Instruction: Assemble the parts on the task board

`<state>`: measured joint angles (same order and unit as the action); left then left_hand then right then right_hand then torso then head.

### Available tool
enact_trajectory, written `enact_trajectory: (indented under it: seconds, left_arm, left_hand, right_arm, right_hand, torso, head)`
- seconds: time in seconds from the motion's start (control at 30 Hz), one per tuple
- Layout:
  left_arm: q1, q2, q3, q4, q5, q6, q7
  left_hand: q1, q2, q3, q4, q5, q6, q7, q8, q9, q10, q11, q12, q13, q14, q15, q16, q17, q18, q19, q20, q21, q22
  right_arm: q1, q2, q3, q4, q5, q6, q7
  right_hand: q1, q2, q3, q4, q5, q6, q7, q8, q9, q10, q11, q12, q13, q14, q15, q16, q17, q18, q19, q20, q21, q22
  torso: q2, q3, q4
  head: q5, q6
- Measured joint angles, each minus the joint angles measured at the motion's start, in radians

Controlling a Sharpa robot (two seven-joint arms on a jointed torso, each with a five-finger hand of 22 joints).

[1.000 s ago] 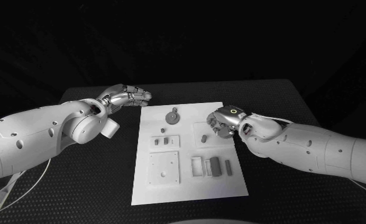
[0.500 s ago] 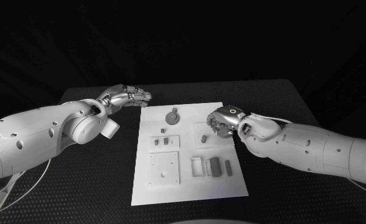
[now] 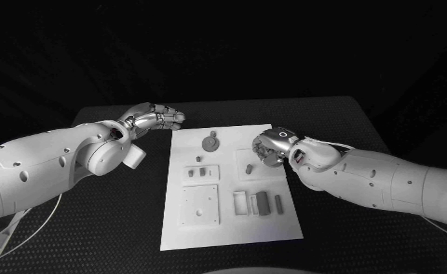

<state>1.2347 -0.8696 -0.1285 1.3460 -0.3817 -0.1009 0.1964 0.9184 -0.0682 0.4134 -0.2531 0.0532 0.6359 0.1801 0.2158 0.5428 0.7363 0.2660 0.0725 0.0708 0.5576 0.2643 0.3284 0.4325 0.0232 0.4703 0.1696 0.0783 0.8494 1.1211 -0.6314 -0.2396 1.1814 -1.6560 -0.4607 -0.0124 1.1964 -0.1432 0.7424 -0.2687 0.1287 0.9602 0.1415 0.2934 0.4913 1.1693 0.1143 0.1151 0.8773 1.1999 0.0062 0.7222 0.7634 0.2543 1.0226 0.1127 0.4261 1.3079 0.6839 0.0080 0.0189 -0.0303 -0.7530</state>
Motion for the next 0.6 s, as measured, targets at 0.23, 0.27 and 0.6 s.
enact_trajectory:
  seconds: [0.23,0.27,0.6]
  left_arm:
    - [0.0,0.001,0.0,-0.001,0.0,0.0,0.0]
    - [0.0,0.001,0.0,-0.001,0.0,0.0,0.0]
    - [0.0,0.001,0.0,-0.001,0.0,0.001,0.0]
  left_hand:
    - [0.0,0.0,-0.002,-0.002,0.0,0.0,0.0,0.0,0.0,0.0,0.0,0.0,0.0,0.0,0.0,0.0,0.0,0.0,0.0,0.0,0.0,-0.001]
    - [0.0,0.0,-0.003,-0.003,0.0,0.0,0.0,0.0,0.0,0.0,0.0,0.0,0.0,0.0,0.0,0.0,0.0,0.0,0.0,0.0,0.0,-0.001]
    - [0.0,0.0,-0.001,-0.005,0.0,0.0,0.0,0.0,0.0,0.0,0.0,0.0,0.0,0.0,0.0,0.0,0.0,0.0,0.0,0.0,0.0,-0.001]
  right_arm:
    - [-0.001,0.004,0.001,-0.007,-0.011,-0.007,-0.002]
    - [-0.001,0.004,0.001,-0.007,-0.013,-0.008,-0.002]
    - [-0.001,0.005,0.0,-0.007,-0.033,-0.018,-0.007]
  right_hand:
    - [0.0,0.008,0.0,0.0,0.0,0.025,-0.011,0.012,0.005,0.036,-0.011,0.0,-0.063,0.013,-0.013,0.011,0.004,-0.001,0.016,-0.009,0.01,0.0]
    - [0.0,0.011,0.0,0.0,0.0,0.029,-0.013,0.015,0.005,0.041,-0.013,0.0,-0.076,0.018,-0.015,0.012,0.005,-0.001,0.022,-0.01,0.012,0.0]
    - [0.018,0.042,0.014,-0.015,-0.001,0.056,-0.023,0.029,0.017,0.082,-0.028,0.005,-0.192,0.038,-0.027,0.04,0.022,-0.008,0.044,-0.023,0.031,0.0]
  torso:
    - [0.0,0.0,0.0]
    - [0.0,0.0,0.0]
    - [0.0,-0.0002,0.0003]
  head:
    - [-0.001,-0.001]
    - [-0.001,-0.001]
    - [-0.002,-0.002]
